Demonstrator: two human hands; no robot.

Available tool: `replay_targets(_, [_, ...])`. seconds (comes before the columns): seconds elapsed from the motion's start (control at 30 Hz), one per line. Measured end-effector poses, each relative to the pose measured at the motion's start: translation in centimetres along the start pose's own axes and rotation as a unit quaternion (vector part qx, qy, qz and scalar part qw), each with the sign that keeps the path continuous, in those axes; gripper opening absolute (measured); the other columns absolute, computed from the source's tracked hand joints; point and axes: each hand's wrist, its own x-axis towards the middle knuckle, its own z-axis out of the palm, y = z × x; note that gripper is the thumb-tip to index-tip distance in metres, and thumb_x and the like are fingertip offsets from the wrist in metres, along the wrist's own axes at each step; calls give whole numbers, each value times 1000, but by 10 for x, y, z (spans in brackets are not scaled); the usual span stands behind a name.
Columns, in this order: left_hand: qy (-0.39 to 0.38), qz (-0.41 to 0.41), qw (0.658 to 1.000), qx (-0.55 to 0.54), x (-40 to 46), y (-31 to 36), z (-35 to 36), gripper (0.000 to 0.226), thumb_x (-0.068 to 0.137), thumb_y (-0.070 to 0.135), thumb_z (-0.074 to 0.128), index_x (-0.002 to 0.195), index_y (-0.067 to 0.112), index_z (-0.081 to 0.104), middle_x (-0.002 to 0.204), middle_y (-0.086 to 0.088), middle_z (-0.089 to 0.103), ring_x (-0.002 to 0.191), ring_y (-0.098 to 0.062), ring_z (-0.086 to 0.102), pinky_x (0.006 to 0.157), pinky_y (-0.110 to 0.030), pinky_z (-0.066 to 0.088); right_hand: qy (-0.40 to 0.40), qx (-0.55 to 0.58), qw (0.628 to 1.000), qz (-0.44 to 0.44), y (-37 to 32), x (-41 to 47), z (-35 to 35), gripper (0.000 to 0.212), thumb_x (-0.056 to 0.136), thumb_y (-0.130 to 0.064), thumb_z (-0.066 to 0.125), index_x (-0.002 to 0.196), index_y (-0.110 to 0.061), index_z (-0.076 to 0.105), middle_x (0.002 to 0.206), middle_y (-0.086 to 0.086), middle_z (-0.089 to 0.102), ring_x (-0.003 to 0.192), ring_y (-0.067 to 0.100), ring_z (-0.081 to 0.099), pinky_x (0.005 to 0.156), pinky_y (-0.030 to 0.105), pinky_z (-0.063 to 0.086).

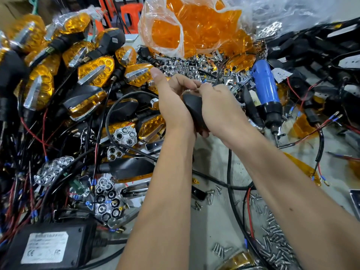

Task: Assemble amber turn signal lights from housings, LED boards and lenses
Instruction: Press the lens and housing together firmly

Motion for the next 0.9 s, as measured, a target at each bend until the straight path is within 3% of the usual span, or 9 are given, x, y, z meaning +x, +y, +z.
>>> replay_targets(0.17, [-71, -24, 996, 42, -12, -3, 10, 62, 97, 70, 38, 72, 17, 60, 76, -10, 61, 72, -28, 59, 67, -39, 46, 61, 47, 997, 31, -2, 4, -7, 43, 104, -41, 27, 80, -24, 58, 87, 7, 66, 86, 30, 68, 73, 50, 56])
replay_targets(0.3, [-95, -55, 992, 58, -14, -2, 12, 31, 92, 42, 68, 91, 12, 60, 90, -15, 62, 85, -29, 61, 77, -44, 49, 101, 59, 992, 40, 0, 10, -9, 38, 104, -47, 33, 120, -16, 48, 100, -1, 64, 90, 16, 65, 71, 43, 56])
replay_targets(0.37, [-77, -76, 992, 57, -12, -1, 10, 29, 93, 36, 72, 102, 9, 65, 97, -15, 67, 89, -30, 65, 77, -44, 52, 109, 60, 992, 37, -1, 11, -9, 35, 107, -44, 35, 122, -13, 41, 97, -2, 61, 85, 12, 64, 64, 36, 52])
replay_targets(0.47, [-23, -85, 995, 49, -9, 0, 5, 30, 95, 33, 69, 104, 5, 66, 99, -17, 69, 90, -31, 67, 78, -44, 55, 110, -76, 990, -53, -6, 4, -11, 30, 110, -41, 35, 112, -15, 50, 90, -3, 60, 82, 16, 61, 64, 31, 46])
replay_targets(0.53, [25, -80, 996, -11, -5, 4, 0, 23, 99, 29, 65, 103, 8, 57, 96, -16, 71, 88, -34, 70, 79, -47, 57, 97, -284, 942, -147, -11, 0, -22, 29, 106, -43, 45, 95, -22, 62, 87, 1, 64, 86, 25, 60, 75, 38, 47])
replay_targets(0.63, [71, -74, 990, -96, 3, 13, -9, 21, 104, 27, 60, 101, 9, 48, 68, -6, 62, 59, -27, 64, 57, -37, 55, -112, -379, 903, -169, -32, -8, -49, 34, 95, -39, 69, 66, -22, 65, 68, 0, 66, 71, 23, 63, 60, 32, 46])
replay_targets(0.73, [71, -92, 990, -77, 3, 17, -12, 30, 102, 30, 62, 82, 13, 48, 60, -3, 53, 46, -20, 49, 46, -27, 42, -428, -372, 820, -78, -41, -25, -48, 8, 89, -23, 79, 81, -20, 79, 64, -3, 73, 54, 9, 66, 48, 19, 48])
replay_targets(0.83, [56, -81, 994, -54, -2, 16, -12, 40, 101, 33, 62, 68, 16, 48, 56, -3, 51, 44, -21, 47, 46, -27, 40, -499, -418, 757, -55, -32, -39, -29, 9, 83, -14, 81, 81, -22, 79, 56, -5, 70, 48, 6, 64, 49, 12, 45])
replay_targets(0.9, [48, -76, 995, -52, -2, 17, -13, 45, 101, 39, 62, 65, 16, 48, 56, -3, 51, 44, -22, 47, 46, -28, 40, -500, -413, 761, -29, -28, -41, -25, 20, 82, -7, 79, 71, -23, 76, 55, -5, 70, 46, 7, 65, 53, 14, 51])
